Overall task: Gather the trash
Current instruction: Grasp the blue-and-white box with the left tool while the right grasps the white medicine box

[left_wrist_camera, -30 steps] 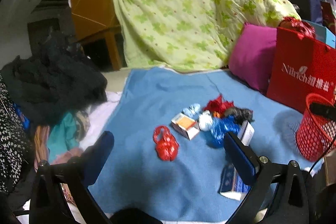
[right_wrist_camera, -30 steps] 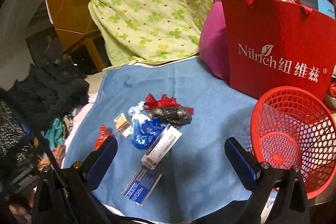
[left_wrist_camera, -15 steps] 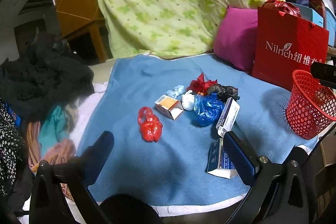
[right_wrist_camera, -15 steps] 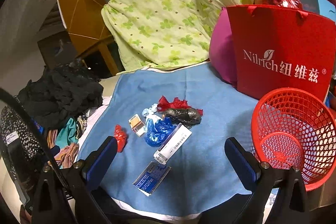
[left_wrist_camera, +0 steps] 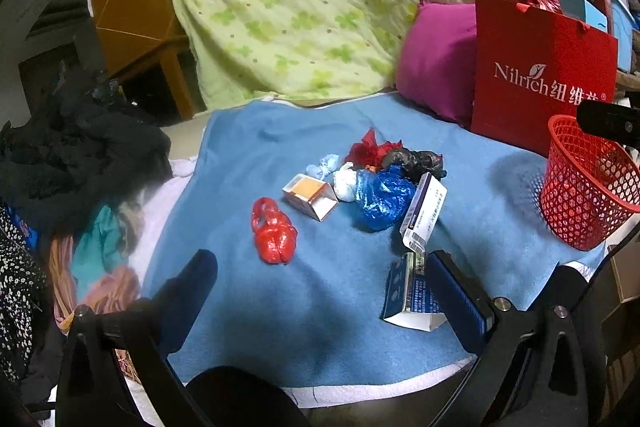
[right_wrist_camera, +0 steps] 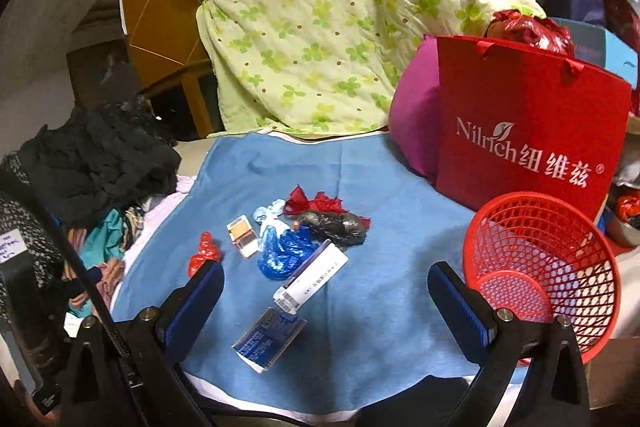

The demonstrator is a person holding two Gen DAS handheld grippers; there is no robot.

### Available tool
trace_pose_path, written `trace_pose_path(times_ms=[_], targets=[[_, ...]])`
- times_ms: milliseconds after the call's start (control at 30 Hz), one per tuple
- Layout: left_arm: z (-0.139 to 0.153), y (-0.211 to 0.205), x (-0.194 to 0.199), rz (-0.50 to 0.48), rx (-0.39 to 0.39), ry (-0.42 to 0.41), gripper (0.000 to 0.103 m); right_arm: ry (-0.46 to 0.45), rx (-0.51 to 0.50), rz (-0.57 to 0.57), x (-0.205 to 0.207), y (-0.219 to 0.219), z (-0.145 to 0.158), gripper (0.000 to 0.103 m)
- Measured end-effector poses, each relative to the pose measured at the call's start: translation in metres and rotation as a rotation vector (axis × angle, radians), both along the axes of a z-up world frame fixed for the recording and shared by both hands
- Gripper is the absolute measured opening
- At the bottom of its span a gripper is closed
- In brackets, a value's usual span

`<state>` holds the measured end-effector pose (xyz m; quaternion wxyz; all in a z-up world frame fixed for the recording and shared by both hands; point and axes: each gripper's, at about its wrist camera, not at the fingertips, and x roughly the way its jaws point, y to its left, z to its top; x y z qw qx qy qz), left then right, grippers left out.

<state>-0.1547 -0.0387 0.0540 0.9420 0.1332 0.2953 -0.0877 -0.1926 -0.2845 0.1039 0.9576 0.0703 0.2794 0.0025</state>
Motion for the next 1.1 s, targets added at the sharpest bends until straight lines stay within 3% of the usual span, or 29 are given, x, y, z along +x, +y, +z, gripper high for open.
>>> trace_pose_path(times_ms=[1100], targets=[[-0.039,-0.024,0.011,-0.064,0.012,0.119,0.103,0.029,-0.010,-0.015,0.007,-0.003,-0.010,0.103]])
